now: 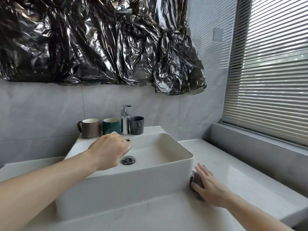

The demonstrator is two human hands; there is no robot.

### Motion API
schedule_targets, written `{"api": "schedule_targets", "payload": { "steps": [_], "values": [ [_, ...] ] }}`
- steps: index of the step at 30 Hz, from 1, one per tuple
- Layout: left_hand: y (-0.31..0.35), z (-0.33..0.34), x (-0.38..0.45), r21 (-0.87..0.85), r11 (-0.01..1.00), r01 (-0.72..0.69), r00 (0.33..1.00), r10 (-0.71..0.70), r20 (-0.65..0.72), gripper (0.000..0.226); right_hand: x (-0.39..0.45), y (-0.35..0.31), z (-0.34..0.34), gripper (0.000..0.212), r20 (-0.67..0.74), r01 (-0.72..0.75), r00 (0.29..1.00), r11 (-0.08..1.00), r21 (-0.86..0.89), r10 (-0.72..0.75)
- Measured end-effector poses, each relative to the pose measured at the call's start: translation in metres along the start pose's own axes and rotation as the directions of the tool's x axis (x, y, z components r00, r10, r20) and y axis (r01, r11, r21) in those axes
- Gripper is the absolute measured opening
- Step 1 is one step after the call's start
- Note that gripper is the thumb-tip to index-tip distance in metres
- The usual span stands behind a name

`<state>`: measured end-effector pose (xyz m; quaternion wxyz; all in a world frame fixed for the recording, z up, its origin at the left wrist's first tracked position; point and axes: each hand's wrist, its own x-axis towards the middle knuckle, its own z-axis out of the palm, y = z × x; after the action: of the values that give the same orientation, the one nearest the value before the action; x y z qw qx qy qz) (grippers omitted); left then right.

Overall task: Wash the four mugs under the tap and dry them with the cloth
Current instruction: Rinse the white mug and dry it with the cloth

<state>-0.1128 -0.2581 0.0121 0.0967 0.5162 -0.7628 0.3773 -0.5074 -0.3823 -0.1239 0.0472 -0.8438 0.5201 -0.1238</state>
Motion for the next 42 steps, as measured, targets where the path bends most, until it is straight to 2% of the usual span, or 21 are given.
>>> {"api": "schedule_targets", "payload": {
  "steps": [2, 6, 10, 14, 15, 17, 19, 22, 26, 29, 31, 33, 36, 39, 42],
  "values": [
    [0.002, 0.001, 0.003, -0.008, 1.000, -0.013, 0.999, 0.013, -0.034, 0.021, 0.004, -0.001, 0.009, 0.078, 0.051, 0.026, 0.998, 0.999, -0.030, -0.024],
    [0.004, 0.002, 0.011, -0.039, 0.999, 0.023, 0.999, -0.024, -0.025, 0.043, 0.010, 0.000, 0.020, 0.068, 0.019, 0.052, 0.998, 0.996, 0.068, -0.053],
    [0.011, -0.002, 0.015, -0.139, 0.970, 0.197, 0.978, -0.184, 0.100, 0.030, 0.006, -0.004, 0.019, 0.043, -0.010, 0.014, 1.000, 1.000, -0.014, -0.014],
    [0.018, -0.015, 0.015, -0.246, 0.891, 0.380, 0.925, -0.371, 0.085, 0.035, -0.011, -0.011, 0.019, 0.033, -0.038, -0.047, 0.998, 0.987, -0.150, 0.042],
    [0.019, -0.020, 0.015, -0.290, 0.855, 0.430, 0.901, -0.426, 0.081, 0.039, -0.017, -0.013, 0.018, 0.031, -0.048, -0.044, 0.998, 0.986, -0.161, 0.037],
    [0.022, -0.031, 0.014, -0.386, 0.744, 0.545, 0.825, -0.559, 0.085, 0.045, -0.030, -0.023, 0.016, 0.021, -0.090, -0.004, 0.996, 0.998, -0.069, -0.003],
    [0.021, -0.041, 0.011, -0.487, 0.578, 0.654, 0.705, -0.699, 0.118, 0.048, -0.045, -0.040, 0.012, 0.011, -0.136, 0.087, 0.988, 0.994, 0.063, -0.078],
    [0.016, -0.052, 0.003, -0.567, 0.344, 0.748, 0.543, -0.808, 0.227, 0.047, -0.060, -0.073, 0.001, 0.018, -0.238, 0.225, 0.955, 0.955, 0.193, -0.177],
    [0.013, -0.059, -0.017, -0.671, 0.050, 0.740, 0.412, -0.822, 0.393, 0.055, -0.055, -0.128, -0.025, 0.029, -0.337, 0.354, 0.917, 0.823, 0.444, -0.212],
    [0.009, -0.059, -0.032, -0.744, -0.141, 0.653, 0.358, -0.808, 0.467, 0.056, -0.039, -0.172, -0.046, 0.028, -0.416, 0.407, 0.888, 0.759, 0.508, -0.197],
    [0.009, -0.062, -0.037, -0.759, -0.201, 0.620, 0.324, -0.815, 0.480, 0.053, -0.019, -0.197, -0.058, 0.028, -0.446, 0.400, 0.879, 0.770, 0.496, -0.170],
    [0.009, -0.065, -0.040, -0.754, -0.225, 0.617, 0.288, -0.827, 0.482, 0.053, 0.012, -0.215, -0.067, 0.021, -0.428, 0.345, 0.890, 0.846, 0.406, -0.158],
    [0.009, -0.069, -0.044, -0.749, -0.279, 0.602, 0.246, -0.827, 0.506, 0.048, 0.055, -0.224, -0.074, 0.008, -0.319, 0.234, 0.938, 0.928, 0.289, -0.137],
    [0.002, -0.072, -0.051, -0.749, -0.333, 0.572, 0.228, -0.813, 0.536, 0.048, 0.079, -0.224, -0.076, 0.008, -0.215, 0.146, 0.971, 0.968, 0.203, -0.101],
    [-0.006, -0.081, -0.060, -0.749, -0.389, 0.536, 0.213, -0.796, 0.566, 0.037, 0.085, -0.232, -0.073, 0.013, -0.194, 0.170, 0.974, 0.949, 0.266, -0.120]
  ]
}}
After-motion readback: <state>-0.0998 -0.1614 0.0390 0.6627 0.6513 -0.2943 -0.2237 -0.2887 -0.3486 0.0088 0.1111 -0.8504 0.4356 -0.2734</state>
